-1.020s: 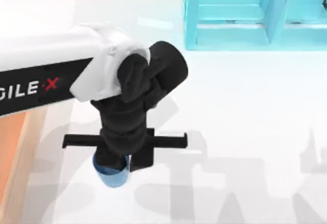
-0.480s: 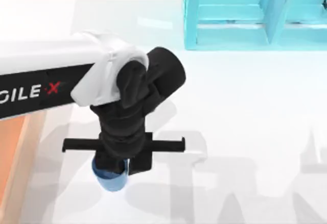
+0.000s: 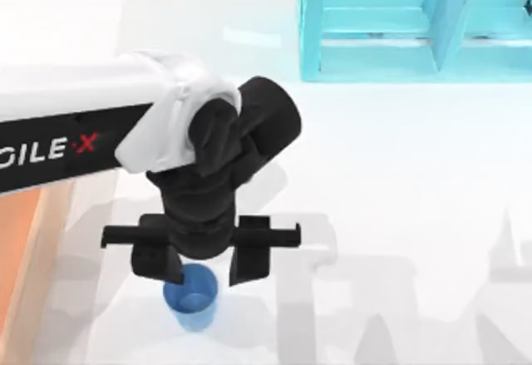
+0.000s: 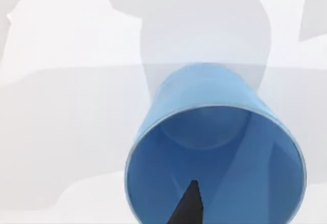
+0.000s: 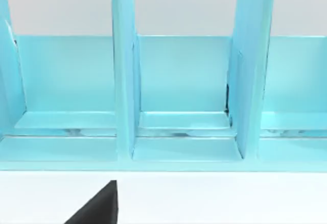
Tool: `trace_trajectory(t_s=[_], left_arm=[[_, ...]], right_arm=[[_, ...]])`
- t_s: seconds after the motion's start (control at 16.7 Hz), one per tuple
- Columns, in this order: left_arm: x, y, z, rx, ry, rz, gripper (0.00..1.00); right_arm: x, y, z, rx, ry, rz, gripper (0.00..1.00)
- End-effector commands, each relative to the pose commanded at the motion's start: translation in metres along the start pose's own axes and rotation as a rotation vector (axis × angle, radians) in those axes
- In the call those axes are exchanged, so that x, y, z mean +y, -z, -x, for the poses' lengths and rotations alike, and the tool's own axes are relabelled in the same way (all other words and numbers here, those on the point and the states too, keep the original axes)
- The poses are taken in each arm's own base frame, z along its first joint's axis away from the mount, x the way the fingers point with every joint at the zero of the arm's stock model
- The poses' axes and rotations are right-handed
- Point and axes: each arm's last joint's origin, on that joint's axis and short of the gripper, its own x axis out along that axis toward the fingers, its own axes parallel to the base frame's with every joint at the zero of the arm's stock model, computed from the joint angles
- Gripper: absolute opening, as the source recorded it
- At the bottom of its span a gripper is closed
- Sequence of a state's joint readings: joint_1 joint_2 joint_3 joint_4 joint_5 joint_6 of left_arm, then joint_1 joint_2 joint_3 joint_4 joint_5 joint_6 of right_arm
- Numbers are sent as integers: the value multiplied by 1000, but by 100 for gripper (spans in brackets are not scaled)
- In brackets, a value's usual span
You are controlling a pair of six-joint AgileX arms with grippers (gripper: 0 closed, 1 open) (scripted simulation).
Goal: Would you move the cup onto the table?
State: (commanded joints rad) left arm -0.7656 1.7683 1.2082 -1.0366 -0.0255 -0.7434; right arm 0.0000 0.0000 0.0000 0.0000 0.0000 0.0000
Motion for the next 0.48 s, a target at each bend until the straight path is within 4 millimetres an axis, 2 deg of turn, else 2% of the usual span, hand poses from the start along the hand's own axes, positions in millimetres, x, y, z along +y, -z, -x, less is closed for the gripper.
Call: trace_trajectory(t_s=[0.12,0.48], left_arm=[[0,0,0,0,0,0,98],[0,0,0,0,0,0,100]], right_arm=[[0,0,0,0,0,0,100],[0,0,0,0,0,0,100]])
